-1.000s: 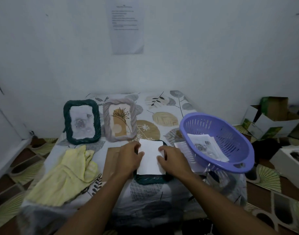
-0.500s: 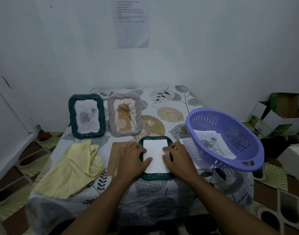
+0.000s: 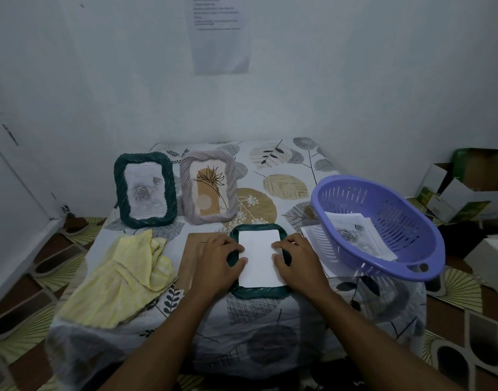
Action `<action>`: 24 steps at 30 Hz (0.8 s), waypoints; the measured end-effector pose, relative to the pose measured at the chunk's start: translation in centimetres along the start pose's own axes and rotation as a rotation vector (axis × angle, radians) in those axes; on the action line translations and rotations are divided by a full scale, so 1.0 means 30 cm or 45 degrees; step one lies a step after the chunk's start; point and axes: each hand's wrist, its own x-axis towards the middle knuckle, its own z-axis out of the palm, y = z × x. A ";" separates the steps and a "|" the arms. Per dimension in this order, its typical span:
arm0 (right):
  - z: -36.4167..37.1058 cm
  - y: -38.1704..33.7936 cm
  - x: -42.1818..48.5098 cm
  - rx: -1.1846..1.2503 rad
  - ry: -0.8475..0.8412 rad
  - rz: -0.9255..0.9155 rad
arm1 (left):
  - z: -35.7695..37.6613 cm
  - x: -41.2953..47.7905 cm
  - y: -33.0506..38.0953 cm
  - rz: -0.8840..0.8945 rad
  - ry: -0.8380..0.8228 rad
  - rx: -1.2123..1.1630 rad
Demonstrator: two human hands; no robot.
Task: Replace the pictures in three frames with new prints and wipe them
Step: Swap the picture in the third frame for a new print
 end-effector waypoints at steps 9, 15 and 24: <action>0.007 0.006 -0.001 -0.002 0.003 0.007 | -0.005 -0.007 0.006 0.000 0.031 -0.017; 0.009 0.005 0.000 0.000 0.014 -0.005 | -0.007 -0.003 0.002 -0.024 0.001 -0.063; 0.003 0.010 -0.002 0.048 0.031 0.008 | -0.097 0.021 -0.013 -0.306 0.163 0.086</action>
